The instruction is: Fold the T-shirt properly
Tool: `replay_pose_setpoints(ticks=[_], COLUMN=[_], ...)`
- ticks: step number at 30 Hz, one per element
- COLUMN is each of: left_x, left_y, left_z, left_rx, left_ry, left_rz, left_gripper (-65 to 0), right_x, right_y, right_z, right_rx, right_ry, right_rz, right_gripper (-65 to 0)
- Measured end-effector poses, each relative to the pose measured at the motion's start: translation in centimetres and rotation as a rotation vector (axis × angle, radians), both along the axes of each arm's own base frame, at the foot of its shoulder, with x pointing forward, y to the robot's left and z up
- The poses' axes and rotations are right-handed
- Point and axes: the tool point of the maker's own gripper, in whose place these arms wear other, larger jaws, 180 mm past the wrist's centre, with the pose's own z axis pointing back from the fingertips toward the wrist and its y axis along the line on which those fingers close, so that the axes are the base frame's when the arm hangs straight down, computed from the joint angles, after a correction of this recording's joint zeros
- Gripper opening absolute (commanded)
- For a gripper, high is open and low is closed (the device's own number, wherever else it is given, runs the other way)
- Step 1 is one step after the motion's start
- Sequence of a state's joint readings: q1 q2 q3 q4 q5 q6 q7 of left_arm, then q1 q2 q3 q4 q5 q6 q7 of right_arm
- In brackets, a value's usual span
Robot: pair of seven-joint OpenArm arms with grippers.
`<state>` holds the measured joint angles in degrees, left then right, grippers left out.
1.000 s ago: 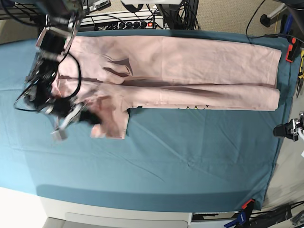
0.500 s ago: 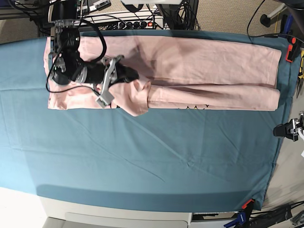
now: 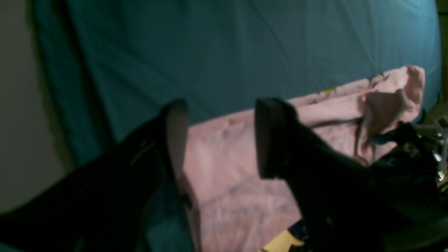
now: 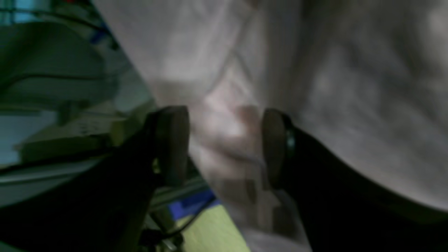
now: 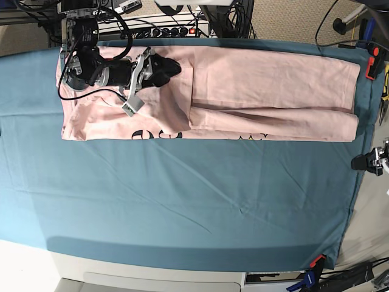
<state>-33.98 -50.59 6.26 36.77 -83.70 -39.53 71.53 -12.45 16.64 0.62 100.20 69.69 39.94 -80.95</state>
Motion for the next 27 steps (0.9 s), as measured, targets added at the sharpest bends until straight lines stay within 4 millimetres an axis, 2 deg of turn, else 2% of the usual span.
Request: replay_pose_setpoints(ticks=[2,5,7,10,13,15,18,22,27], left_x=[-0.9,-3.3,-5.1,-7.6,-9.6,-10.5,-10.3,-9.4,-8.6], left_y=[0.7,2.0,3.1,4.0,3.5,2.5,1.4,-0.9,-2.7], left_z=[-0.4,-1.6,-2.6,-4.1,-5.9,-7.2,-7.5,-8.0,-8.2], left_rx=[0.013,0.043,0.064,0.078,0.066,0.046,0.009,-0.048,-0.094], left_ry=[0.021,0.094,0.141,0.223,0.294,0.322,0.311,0.285,0.258], left_rz=[0.009,0.005,0.016,0.041,0.043,0.032,0.028,0.008,-0.003], left_gripper=[-34.7,-30.1,-28.8,-28.7,-28.7,-28.7,-28.7,-28.7,-28.7], right_x=[0.2,0.9,1.8,2.6,2.8,2.9,2.9,2.9,2.9], right_y=[0.9,1.4,1.0,0.1,-0.1,-0.3,-0.6,-0.6,-0.7], right_z=[1.7,4.9,6.9,8.7,9.1,8.6,7.9,7.9,7.8], right_rx=[0.105,0.220,0.238,0.223,0.223,0.191,0.152,0.155,0.144], right_ry=[-0.007,-0.065,-0.143,-0.226,-0.244,-0.241,-0.236,-0.236,-0.236], right_rz=[-0.007,-0.032,-0.052,-0.082,-0.097,-0.100,-0.102,-0.102,-0.103], right_gripper=[-31.3,-31.4,-31.4,-31.4,-31.4,-31.4,-31.4,-31.4,-31.4])
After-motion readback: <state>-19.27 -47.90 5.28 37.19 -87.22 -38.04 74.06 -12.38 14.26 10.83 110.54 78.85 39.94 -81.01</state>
